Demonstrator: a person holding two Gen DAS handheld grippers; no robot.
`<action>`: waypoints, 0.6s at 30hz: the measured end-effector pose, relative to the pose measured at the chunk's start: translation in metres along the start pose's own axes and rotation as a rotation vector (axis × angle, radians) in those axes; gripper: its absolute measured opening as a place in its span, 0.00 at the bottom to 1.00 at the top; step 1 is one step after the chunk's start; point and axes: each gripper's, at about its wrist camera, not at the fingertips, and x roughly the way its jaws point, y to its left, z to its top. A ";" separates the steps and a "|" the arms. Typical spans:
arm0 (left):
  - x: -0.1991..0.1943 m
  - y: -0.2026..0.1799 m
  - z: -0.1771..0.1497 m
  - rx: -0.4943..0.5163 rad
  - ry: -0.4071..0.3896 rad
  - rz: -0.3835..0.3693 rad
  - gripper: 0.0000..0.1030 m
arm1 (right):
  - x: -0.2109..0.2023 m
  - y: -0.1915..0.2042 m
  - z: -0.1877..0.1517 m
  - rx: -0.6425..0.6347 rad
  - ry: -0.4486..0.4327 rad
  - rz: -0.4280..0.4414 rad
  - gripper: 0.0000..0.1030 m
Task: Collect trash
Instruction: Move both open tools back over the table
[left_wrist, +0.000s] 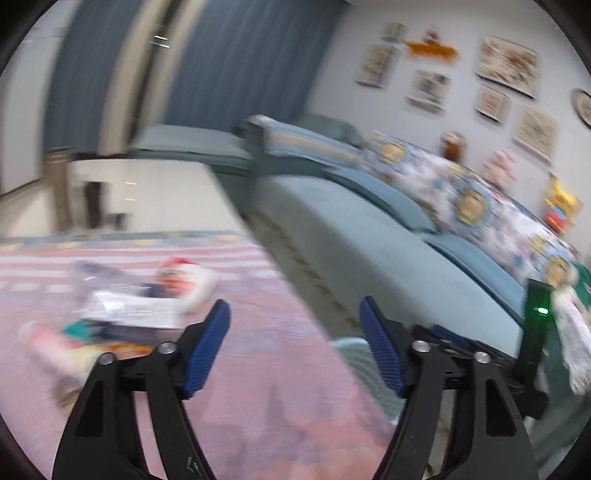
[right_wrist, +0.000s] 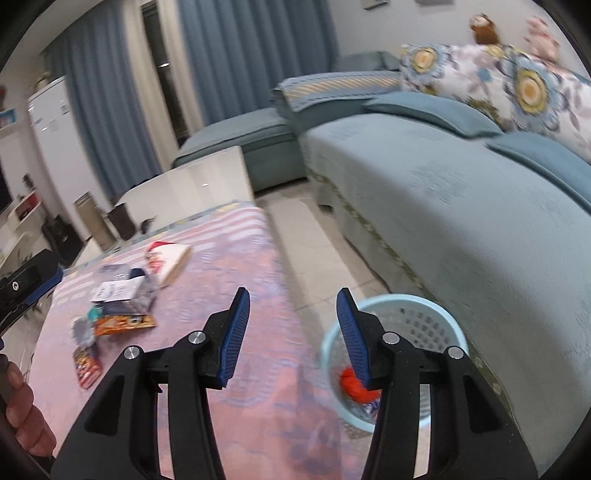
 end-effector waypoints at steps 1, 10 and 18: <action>-0.012 0.014 -0.003 -0.035 -0.024 0.057 0.79 | 0.000 0.010 0.001 -0.016 -0.002 0.014 0.44; -0.056 0.115 -0.056 -0.225 0.009 0.415 0.79 | 0.014 0.071 -0.001 -0.073 0.016 0.120 0.46; -0.012 0.155 -0.084 -0.329 0.198 0.472 0.79 | 0.031 0.123 -0.008 -0.180 0.050 0.171 0.46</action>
